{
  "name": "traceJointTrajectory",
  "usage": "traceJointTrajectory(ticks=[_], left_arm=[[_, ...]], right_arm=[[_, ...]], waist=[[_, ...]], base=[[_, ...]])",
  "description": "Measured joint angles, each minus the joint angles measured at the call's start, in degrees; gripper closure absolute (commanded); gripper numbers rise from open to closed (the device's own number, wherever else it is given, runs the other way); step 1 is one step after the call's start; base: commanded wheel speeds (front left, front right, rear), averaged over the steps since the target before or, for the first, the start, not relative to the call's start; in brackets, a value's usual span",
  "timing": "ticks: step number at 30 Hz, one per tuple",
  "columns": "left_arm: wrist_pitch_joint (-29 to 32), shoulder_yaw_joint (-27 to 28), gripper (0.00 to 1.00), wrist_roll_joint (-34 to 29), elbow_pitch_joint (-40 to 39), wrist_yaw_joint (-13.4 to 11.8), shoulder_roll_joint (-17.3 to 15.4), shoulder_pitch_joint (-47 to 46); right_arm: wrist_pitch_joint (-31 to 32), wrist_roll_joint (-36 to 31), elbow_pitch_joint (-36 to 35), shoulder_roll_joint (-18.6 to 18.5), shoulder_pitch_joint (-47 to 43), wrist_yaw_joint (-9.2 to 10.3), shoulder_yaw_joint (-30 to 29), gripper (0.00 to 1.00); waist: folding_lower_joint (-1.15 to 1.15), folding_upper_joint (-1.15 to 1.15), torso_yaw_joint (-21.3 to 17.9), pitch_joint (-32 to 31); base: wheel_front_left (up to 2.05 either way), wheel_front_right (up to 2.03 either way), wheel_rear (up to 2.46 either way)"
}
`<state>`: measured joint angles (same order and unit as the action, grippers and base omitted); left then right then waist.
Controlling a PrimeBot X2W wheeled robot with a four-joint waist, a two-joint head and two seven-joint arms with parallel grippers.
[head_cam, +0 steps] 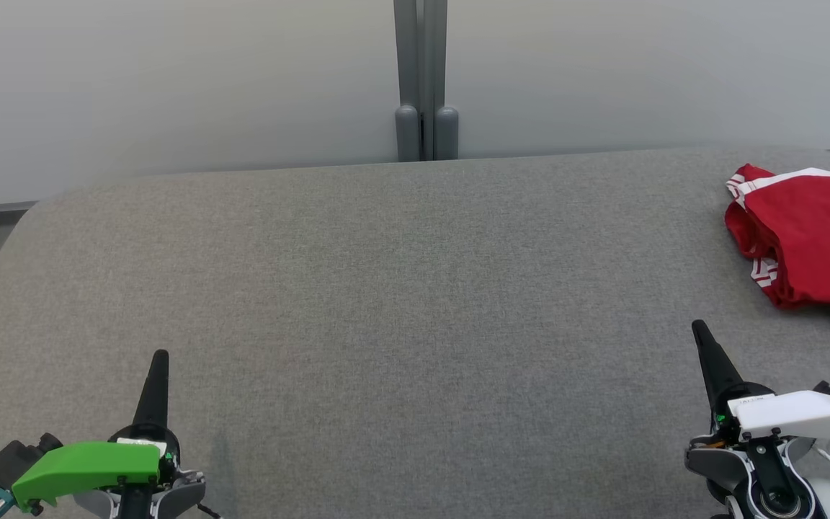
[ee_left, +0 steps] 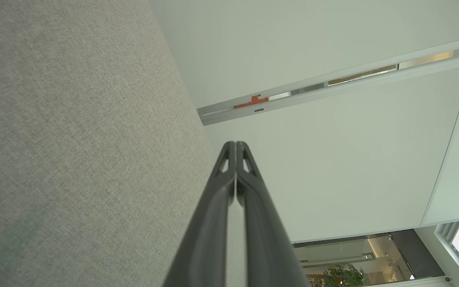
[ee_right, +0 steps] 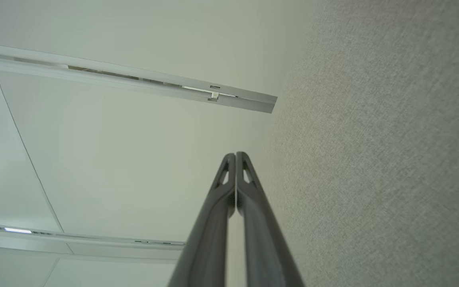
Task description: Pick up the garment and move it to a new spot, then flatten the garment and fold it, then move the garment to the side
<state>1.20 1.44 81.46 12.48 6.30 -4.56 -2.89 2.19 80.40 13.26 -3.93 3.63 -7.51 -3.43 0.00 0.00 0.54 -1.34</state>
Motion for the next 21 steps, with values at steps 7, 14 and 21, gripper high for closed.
traceJointTrajectory(ticks=[7,14,21], left_arm=[[0.8,0.6,1.00,3.0,0.4,0.3,0.0,-0.6],[1.8,1.3,1.00,5.9,0.7,0.5,0.0,-1.3],[2.6,2.1,1.00,9.2,1.0,0.8,0.1,-2.0]], right_arm=[[0.8,3.2,0.2,0.0,0.4,0.02,-0.5,1.00],[1.8,6.1,0.3,0.1,1.0,0.03,-1.0,1.00],[2.6,9.3,0.5,0.2,1.5,0.03,-1.5,1.00]], waist=[[0.00,0.00,-0.1,0.3],[0.00,0.00,-0.2,0.7],[0.00,0.00,-0.4,1.1]], base=[[0.00,0.00,0.00],[0.00,0.00,0.00],[0.00,0.00,0.00]])
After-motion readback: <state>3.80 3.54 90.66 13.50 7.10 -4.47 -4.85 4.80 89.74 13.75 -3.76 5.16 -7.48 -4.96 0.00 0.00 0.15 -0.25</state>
